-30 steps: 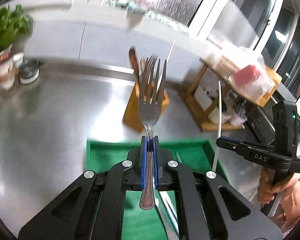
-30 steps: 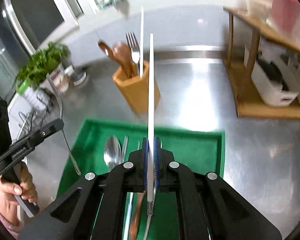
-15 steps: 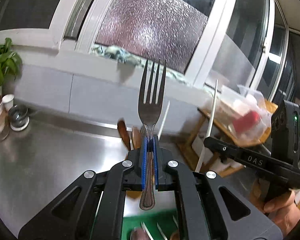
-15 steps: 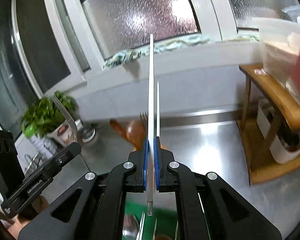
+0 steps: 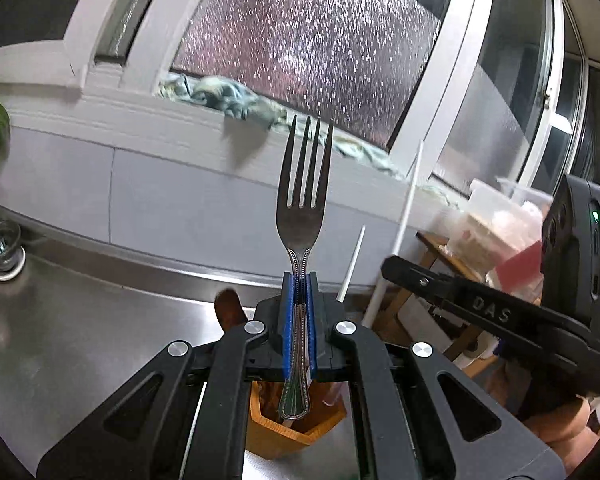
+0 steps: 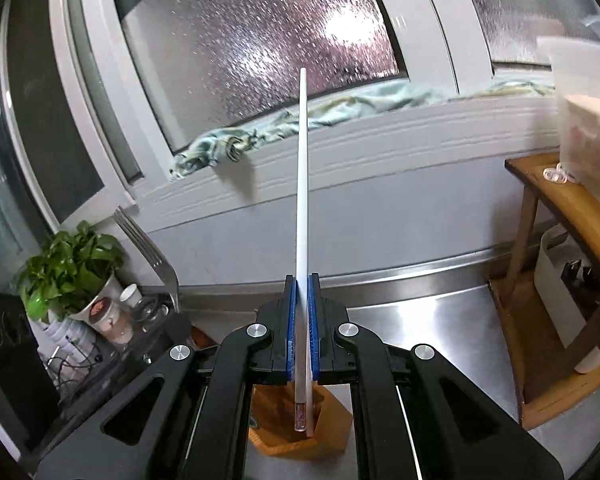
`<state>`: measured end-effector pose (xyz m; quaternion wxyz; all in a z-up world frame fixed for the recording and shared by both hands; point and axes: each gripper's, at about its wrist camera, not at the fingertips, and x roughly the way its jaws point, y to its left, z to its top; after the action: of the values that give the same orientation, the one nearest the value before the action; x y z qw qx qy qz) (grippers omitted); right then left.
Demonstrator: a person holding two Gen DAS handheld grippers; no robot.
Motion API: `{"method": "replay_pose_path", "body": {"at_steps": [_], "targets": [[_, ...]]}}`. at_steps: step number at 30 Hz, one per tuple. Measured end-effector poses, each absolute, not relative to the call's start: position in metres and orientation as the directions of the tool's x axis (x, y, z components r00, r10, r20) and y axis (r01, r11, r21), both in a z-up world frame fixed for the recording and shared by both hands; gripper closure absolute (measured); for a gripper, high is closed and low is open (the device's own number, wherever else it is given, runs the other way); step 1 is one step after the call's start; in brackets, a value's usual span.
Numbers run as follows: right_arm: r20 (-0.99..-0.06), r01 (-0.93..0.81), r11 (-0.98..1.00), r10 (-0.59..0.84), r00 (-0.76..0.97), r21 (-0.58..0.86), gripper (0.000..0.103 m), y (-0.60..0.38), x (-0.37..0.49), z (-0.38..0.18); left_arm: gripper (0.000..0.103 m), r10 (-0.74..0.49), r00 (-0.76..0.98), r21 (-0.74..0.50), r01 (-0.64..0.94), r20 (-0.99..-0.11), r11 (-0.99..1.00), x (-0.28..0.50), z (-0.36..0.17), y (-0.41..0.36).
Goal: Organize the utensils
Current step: 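Lift the fork and chopstick toward the wooden holder with both grippers, then lower the fork and chopstick into the holder while both grippers open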
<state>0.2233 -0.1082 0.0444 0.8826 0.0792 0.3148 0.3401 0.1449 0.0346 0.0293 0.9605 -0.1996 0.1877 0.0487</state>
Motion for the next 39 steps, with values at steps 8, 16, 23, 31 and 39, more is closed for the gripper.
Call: {"method": "replay_pose_path", "body": {"at_steps": [8, 16, 23, 31, 39], "targets": [[-0.525, -0.563, 0.75, 0.653, 0.545, 0.347, 0.097, -0.105, 0.223, 0.023, 0.098, -0.003, 0.915, -0.341, -0.147, -0.404, 0.928, 0.147, 0.004, 0.035], [-0.559, -0.576, 0.735, 0.662, 0.499, 0.358, 0.097, -0.112, 0.22, 0.005, 0.098, -0.058, 0.897, -0.363, -0.118, -0.439, 0.924, 0.147, -0.019, 0.039], [-0.592, -0.588, 0.722, 0.668, 0.452, 0.366, 0.097, -0.108, 0.215, -0.012, 0.098, -0.071, 0.881, -0.36, -0.117, -0.468, 0.926, 0.149, -0.032, 0.037], [-0.616, -0.575, 0.716, 0.671, 0.412, 0.395, 0.094, -0.112, 0.215, -0.018, 0.098, -0.079, 0.854, -0.364, -0.134, -0.514, 0.922, 0.146, -0.04, 0.039], [-0.636, -0.583, 0.724, 0.654, 0.41, 0.369, 0.08, -0.126, 0.204, -0.011, 0.08, -0.05, 0.852, -0.36, -0.167, -0.521, 0.918, 0.126, -0.025, 0.041]]}}
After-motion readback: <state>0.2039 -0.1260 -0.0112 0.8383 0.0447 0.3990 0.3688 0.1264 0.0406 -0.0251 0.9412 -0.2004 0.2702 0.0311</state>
